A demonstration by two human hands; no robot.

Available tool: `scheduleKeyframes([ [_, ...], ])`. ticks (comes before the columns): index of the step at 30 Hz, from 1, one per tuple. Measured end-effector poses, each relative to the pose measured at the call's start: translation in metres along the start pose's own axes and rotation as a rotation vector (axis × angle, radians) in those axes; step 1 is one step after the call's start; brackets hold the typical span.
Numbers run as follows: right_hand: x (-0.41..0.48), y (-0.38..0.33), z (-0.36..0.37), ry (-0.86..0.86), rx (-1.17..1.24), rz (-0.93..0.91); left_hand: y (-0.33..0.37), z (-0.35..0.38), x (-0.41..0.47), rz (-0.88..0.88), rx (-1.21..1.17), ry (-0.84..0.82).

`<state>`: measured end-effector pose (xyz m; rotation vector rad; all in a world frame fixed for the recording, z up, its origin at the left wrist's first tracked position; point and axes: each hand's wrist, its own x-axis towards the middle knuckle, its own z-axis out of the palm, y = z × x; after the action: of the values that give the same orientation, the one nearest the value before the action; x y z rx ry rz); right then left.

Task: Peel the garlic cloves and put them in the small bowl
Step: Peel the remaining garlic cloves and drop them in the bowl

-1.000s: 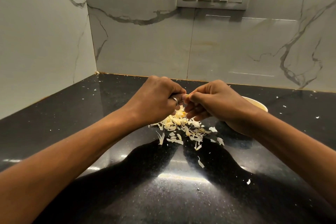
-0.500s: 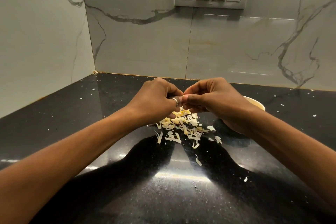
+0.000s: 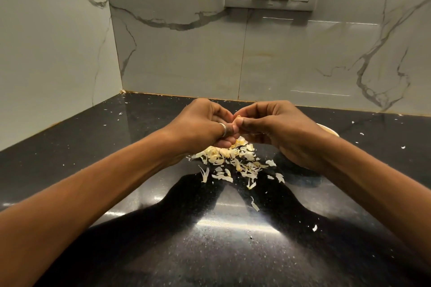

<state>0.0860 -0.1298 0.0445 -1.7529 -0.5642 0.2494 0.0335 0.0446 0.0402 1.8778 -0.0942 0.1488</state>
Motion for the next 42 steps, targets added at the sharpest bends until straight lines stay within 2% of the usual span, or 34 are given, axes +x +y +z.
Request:
scheduleKeyframes([
  [4, 0.0003, 0.0006, 0.0028, 0.001, -0.018, 0.01, -0.0012, -0.0001, -0.0016, 0.055, 0.076, -0.012],
  [9, -0.0005, -0.0017, 0.0027, 0.1, 0.03, -0.011, -0.001, -0.0022, -0.0018, 0.078, 0.18, 0.014],
  [14, -0.0023, -0.0039, 0.0018, 0.101, -0.055, -0.037, -0.0048, -0.0029, -0.001, 0.232, 0.627, 0.106],
  [17, -0.0025, -0.0037, 0.0037, 0.081, -0.039, -0.043, -0.0064, -0.0051, 0.0011, 0.278, 0.746, 0.169],
  [20, -0.0025, -0.0038, 0.0033, 0.073, -0.023, -0.064, -0.0069, -0.006, 0.0035, 0.276, 0.677, 0.162],
  [25, -0.0029, -0.0034, 0.0054, 0.027, -0.057, -0.068, -0.0023, -0.0051, 0.0029, 0.145, 0.317, 0.175],
  [27, -0.0032, -0.0037, 0.006, 0.026, -0.06, -0.069, -0.002, -0.0049, 0.002, 0.108, 0.244, 0.159],
  [42, -0.006, -0.0073, 0.0077, 0.016, -0.106, -0.068, -0.0012, -0.0019, -0.0022, 0.153, 0.153, 0.156],
])
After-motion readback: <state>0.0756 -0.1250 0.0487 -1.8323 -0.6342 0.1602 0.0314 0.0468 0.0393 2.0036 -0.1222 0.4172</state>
